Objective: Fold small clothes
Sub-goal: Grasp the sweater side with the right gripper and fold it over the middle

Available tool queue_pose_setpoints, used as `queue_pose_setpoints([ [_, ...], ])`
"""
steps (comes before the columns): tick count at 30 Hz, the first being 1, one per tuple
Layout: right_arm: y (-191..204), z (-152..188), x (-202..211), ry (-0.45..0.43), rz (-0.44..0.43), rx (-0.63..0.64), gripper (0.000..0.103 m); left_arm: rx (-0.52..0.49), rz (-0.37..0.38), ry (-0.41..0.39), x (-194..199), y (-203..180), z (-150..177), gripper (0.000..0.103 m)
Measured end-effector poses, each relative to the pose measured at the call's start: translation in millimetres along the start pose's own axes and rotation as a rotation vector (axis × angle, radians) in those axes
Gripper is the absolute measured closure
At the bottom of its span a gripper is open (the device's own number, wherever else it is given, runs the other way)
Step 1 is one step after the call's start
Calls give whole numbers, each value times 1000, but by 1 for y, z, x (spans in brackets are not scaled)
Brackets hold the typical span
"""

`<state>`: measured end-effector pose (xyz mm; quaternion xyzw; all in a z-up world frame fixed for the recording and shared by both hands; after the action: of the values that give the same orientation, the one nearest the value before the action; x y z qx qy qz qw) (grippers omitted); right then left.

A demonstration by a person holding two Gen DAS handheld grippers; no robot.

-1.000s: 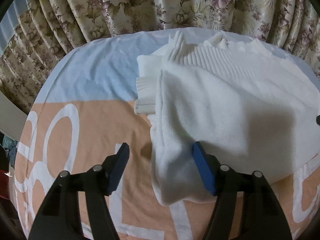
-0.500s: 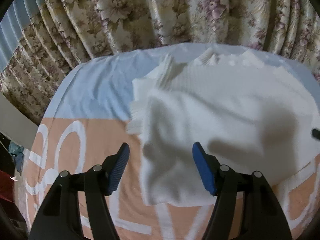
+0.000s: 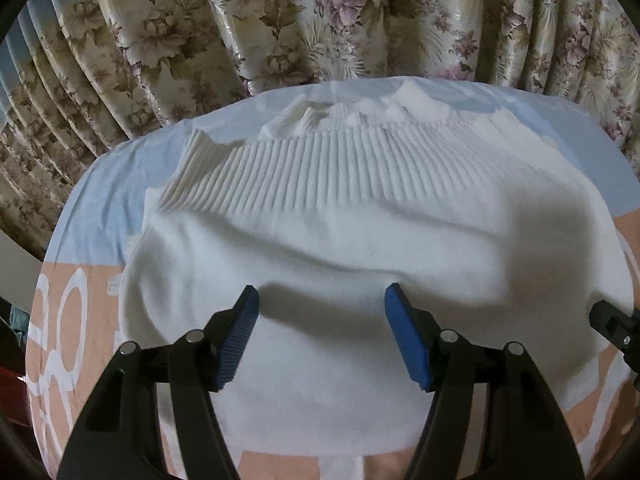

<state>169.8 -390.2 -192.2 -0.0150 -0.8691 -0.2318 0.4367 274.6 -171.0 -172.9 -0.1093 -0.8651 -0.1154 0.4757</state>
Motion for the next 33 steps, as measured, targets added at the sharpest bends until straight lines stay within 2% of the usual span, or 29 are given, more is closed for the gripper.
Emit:
queue_pose_setpoints([
  [3, 3, -9, -6, -2, -42, -22, 31, 29, 14, 14, -2, 3, -2, 37],
  [6, 5, -13, -13, -8, -40, -23, 33, 33, 8, 14, -1, 3, 0, 35],
  [9, 6, -16, -16, -19, -14, -23, 52, 20, -9, 14, 0, 1, 1, 35],
  [10, 4, -18, -16, -22, -11, -37, 65, 19, -8, 17, 1, 2, 1, 35],
  [12, 0, -23, -20, -13, -28, -69, 69, 22, -10, 30, 3, 5, 3, 35],
  [15, 6, -29, -26, 5, 1, -44, 70, 36, -10, 46, 5, 11, 6, 35],
  [19, 26, -31, -18, -40, 56, 48, 84, 35, 0, 69, -3, 14, 10, 35],
  [22, 46, -35, -10, -62, 62, 99, 85, 29, 4, 59, -4, 13, 10, 35],
  [27, 76, -46, -4, -84, 44, 155, 86, 64, 79, 70, 3, 31, 11, 35],
  [33, 137, -54, 1, -105, 13, 257, 86, 91, 26, 35, 27, 89, 17, 36],
])
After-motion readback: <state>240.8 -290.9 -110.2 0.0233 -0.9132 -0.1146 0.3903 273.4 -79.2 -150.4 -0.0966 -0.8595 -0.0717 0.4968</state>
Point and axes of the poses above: each gripper's, at about its wrist camera, not at the fingertips, and x roughly against the way its jaws point, y to its left, z to its underside, the point moved 2 cm from there along -x, roughly the way its jaws point, and after that the axes turned 4 degrees about z, right-handed, at the moved point
